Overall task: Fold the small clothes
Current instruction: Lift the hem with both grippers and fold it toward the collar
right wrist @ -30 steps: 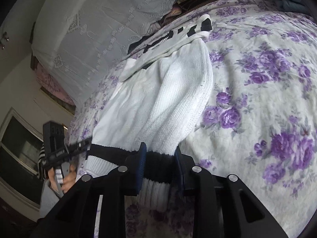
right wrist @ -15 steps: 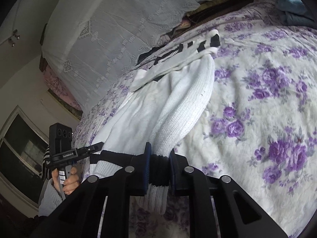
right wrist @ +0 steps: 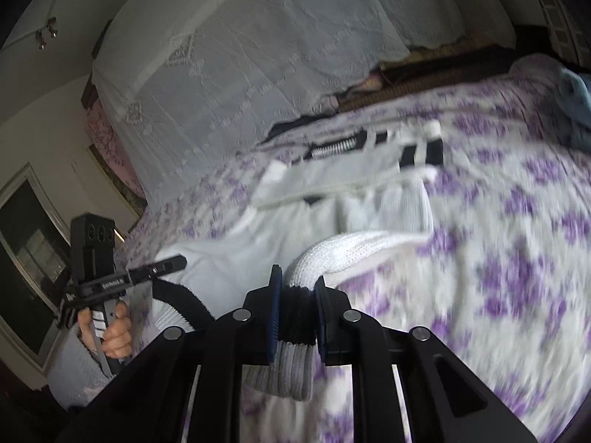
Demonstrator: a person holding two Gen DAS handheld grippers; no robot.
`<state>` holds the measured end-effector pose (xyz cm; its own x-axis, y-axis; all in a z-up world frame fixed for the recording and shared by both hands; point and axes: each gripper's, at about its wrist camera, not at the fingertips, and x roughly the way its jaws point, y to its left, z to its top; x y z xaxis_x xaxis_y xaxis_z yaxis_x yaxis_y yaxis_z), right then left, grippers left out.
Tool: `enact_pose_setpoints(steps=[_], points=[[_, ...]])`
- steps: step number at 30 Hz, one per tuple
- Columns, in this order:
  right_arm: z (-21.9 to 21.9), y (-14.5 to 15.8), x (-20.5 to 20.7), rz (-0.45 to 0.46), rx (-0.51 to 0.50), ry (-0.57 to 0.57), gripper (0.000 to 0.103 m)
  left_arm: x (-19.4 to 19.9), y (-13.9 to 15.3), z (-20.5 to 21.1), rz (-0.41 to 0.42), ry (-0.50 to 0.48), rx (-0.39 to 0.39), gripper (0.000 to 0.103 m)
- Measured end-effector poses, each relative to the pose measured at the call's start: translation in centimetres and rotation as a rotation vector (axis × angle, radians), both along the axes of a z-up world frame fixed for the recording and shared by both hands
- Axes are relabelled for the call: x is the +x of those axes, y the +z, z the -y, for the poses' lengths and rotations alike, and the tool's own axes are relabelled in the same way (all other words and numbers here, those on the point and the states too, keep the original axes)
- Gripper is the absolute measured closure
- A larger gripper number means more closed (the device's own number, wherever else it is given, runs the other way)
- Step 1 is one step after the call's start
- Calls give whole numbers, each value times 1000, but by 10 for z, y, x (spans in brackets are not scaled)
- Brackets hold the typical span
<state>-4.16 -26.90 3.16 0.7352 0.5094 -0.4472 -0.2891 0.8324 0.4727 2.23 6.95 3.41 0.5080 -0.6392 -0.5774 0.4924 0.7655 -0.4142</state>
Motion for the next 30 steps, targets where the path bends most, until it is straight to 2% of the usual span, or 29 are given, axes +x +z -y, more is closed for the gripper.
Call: enact_pose_setpoints(steps=[4, 12, 25, 30], points=[[9, 15, 28, 11, 33, -19, 87, 24, 12, 1, 15, 27, -19, 93], [15, 21, 84, -9, 52, -70, 87, 71, 23, 8, 29, 64, -23, 93], [26, 30, 191, -52, 103, -124, 86, 161, 29, 1, 9, 139, -76, 93], [25, 25, 222, -72, 117, -144, 86, 193, 21, -2, -19, 165, -82, 93]])
